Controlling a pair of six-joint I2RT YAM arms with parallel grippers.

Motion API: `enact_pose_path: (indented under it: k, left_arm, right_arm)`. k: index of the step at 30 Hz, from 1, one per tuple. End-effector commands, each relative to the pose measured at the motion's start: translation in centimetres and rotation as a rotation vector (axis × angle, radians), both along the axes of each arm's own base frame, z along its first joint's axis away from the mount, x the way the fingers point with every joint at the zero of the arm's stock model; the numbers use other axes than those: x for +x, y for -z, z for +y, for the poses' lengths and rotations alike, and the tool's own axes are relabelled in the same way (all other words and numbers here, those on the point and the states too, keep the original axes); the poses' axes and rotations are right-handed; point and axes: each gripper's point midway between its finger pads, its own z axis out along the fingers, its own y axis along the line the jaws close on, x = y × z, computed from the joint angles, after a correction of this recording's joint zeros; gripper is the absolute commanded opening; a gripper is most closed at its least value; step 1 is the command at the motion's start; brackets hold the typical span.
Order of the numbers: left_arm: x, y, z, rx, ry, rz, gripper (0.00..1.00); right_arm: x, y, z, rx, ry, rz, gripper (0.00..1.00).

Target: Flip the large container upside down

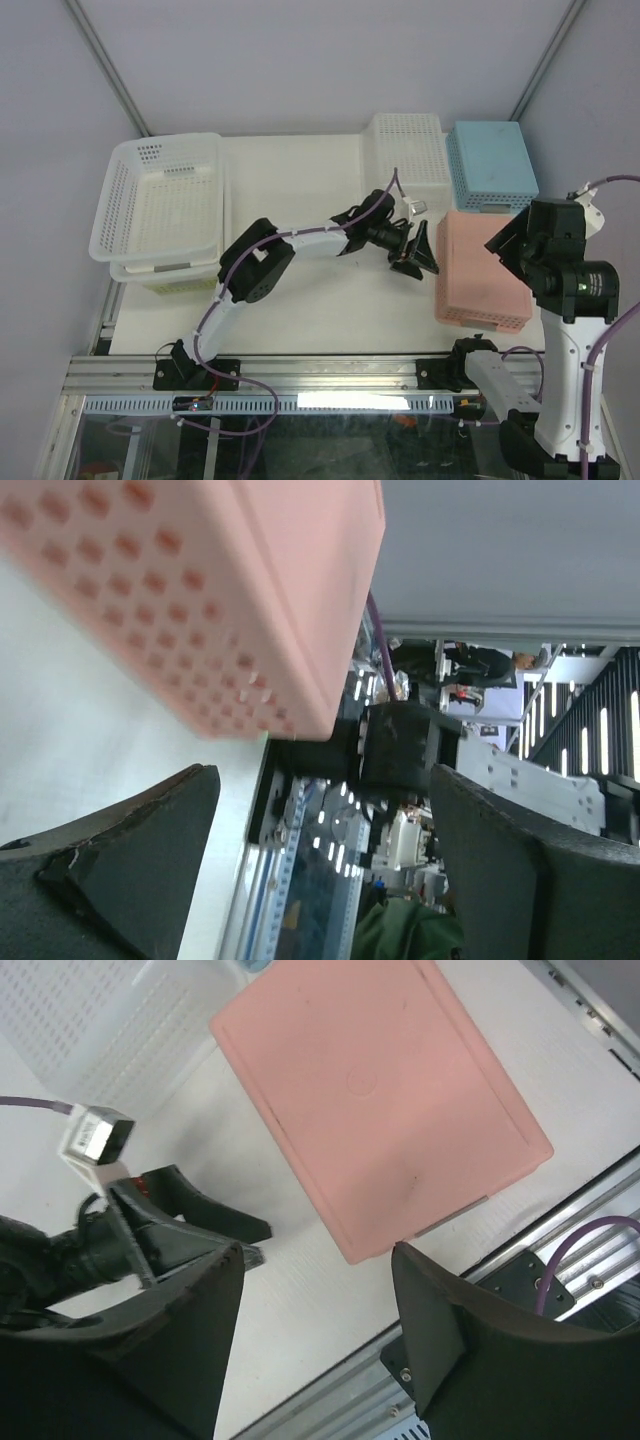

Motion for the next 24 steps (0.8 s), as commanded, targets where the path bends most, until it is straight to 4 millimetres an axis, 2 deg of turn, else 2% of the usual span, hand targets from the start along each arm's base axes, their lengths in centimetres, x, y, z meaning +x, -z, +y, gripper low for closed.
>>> enact_pose_path:
  k: [1, 4, 6, 8, 11, 15, 18, 20, 24]
  left_arm:
    - [2.7, -8.4, 6.0, -0.125, -0.092, -0.160, 0.89]
    - [3.8, -10.3, 10.3, -0.061, -0.178, -0.250, 0.90]
    - [3.9, -12.7, 12.1, -0.040, -0.216, -0.345, 0.91]
    - [3.2, -15.0, 13.2, -0.048, -0.223, -0.408, 0.92]
    - [2.5, -17.6, 14.2, -0.067, -0.227, -0.458, 0.92]
    - [2.5, -20.2, 15.4, -0.068, -0.280, -0.535, 0.92]
    - [3.1, -21.1, 16.4, -0.035, -0.335, -0.597, 0.93]
    - [3.5, -21.1, 17.3, 0.008, -0.360, -0.613, 0.93]
    - [4.5, -21.1, 19.2, 0.054, -0.405, -0.630, 0.93]
  right_arm:
    - [-0.4, 2.3, 2.0, 0.046, -0.146, 0.016, 0.64]
    - [0.6, 4.9, 4.7, 0.152, -0.256, 0.006, 0.62]
    - [1.7, 6.6, 6.7, 0.236, -0.336, 0.009, 0.57]
    - [2.9, 8.1, 8.6, 0.319, -0.397, 0.016, 0.53]
    - [5.3, 8.9, 11.5, 0.404, -0.483, -0.017, 0.48]
    - [7.5, 12.1, 13.7, 0.330, -0.483, 0.070, 0.47]
    - [9.2, 15.4, 13.6, 0.296, -0.431, 0.152, 0.45]
    - [10.2, 17.4, 12.2, 0.224, -0.371, 0.205, 0.44]
    - [10.7, 20.1, 8.8, 0.182, -0.286, 0.309, 0.44]
